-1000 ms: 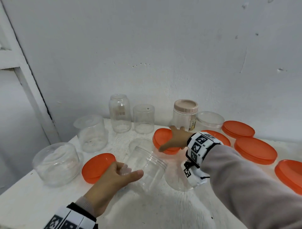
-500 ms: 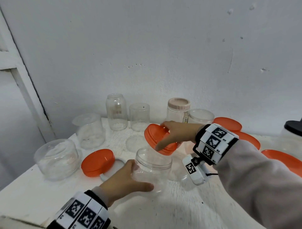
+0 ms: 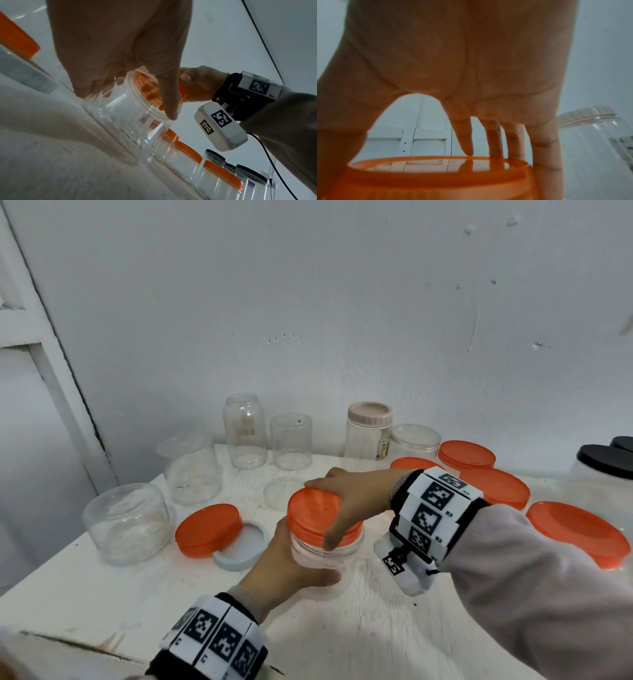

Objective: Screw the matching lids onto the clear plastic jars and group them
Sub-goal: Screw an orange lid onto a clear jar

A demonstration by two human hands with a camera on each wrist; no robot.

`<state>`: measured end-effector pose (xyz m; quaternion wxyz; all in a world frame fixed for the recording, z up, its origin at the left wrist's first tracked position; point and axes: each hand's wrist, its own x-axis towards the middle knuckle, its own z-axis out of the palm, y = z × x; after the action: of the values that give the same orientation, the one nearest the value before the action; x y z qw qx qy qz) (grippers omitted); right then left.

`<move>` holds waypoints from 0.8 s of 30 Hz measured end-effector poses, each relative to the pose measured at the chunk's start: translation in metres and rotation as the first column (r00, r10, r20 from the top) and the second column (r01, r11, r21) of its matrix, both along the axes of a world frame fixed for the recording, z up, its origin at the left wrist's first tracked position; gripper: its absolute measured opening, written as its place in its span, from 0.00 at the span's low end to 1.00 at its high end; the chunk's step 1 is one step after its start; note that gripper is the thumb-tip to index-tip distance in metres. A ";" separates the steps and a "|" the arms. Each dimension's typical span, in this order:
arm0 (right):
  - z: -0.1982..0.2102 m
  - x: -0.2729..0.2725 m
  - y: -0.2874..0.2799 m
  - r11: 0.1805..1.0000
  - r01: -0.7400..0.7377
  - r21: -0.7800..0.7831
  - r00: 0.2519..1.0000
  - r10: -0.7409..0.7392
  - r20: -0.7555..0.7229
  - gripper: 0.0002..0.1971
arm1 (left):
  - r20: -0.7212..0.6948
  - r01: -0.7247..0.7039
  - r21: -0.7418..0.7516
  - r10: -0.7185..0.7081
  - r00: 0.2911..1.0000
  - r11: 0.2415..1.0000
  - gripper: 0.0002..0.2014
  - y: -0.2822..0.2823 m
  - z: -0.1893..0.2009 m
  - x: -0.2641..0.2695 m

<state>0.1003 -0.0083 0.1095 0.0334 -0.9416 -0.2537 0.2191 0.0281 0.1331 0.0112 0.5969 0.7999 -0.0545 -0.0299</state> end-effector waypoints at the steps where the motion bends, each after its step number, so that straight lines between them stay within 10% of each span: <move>1: -0.001 -0.001 0.001 1.000 -0.008 -0.006 1.000 0.008 -0.003 0.54 | -0.006 -0.018 -0.008 0.018 1.000 1.000 0.36 0.000 -0.001 -0.001; 24: -0.015 -0.013 0.014 0.987 -0.046 -0.152 0.998 0.052 0.037 0.58 | -0.095 -0.093 0.067 0.100 0.991 0.993 0.50 0.006 -0.015 0.000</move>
<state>0.0872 0.0058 0.0946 -0.0486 -0.9391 -0.2602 0.2191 0.0284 0.1390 -0.0042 0.5741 0.8176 0.0145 -0.0418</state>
